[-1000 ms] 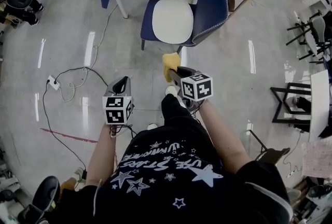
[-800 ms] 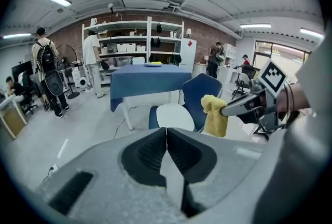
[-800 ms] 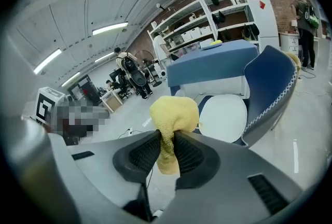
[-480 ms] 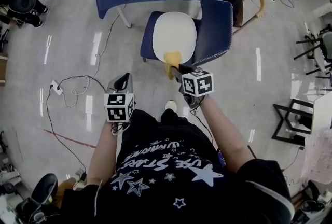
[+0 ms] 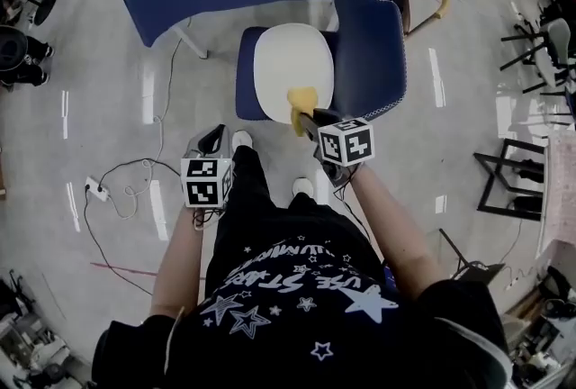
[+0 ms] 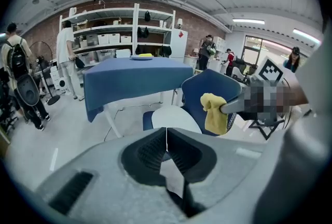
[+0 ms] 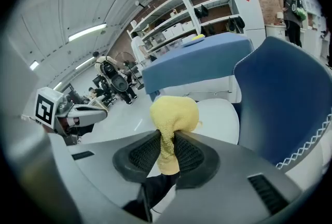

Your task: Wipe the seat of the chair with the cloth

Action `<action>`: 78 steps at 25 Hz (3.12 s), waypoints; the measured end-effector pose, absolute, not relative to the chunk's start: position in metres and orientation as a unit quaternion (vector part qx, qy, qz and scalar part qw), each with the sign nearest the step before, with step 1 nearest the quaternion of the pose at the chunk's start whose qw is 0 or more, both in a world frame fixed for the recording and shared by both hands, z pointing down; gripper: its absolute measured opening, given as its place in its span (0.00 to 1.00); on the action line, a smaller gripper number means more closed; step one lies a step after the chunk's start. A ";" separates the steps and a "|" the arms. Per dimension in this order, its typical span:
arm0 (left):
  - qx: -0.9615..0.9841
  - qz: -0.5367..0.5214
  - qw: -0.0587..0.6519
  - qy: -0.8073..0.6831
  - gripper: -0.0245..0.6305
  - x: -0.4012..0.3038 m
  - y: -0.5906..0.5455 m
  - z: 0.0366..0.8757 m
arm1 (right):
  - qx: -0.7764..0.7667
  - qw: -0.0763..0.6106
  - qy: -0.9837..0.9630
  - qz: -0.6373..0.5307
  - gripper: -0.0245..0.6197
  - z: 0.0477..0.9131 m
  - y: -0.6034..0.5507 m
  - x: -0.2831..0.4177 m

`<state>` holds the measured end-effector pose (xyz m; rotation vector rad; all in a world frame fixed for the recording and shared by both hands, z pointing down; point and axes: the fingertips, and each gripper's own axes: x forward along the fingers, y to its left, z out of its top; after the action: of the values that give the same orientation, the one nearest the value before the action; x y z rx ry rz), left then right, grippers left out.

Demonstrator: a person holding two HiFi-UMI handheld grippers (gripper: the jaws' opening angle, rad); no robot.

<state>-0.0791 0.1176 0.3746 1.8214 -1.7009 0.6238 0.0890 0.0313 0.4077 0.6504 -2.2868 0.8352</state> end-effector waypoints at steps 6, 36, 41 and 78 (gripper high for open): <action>0.708 0.232 0.292 -0.600 0.07 -0.148 0.037 0.388 | 0.314 0.314 -0.826 0.346 0.16 0.426 -0.031 0.044; 0.733 0.243 0.347 -0.533 0.07 -0.230 -0.120 0.555 | 0.315 0.414 -0.789 0.328 0.16 0.618 -0.201 -0.103; 0.723 0.254 0.353 -0.537 0.07 -0.222 -0.135 0.576 | 0.287 0.428 -0.793 0.324 0.16 0.660 -0.219 -0.115; 0.737 0.297 0.361 -0.488 0.07 -0.125 -0.172 0.618 | 0.395 0.458 -0.726 0.328 0.17 0.713 -0.307 0.071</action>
<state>-0.1247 -0.1716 0.6176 1.8999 -1.2569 0.7647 0.0705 -0.3068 0.7130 0.9725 -1.7871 0.8084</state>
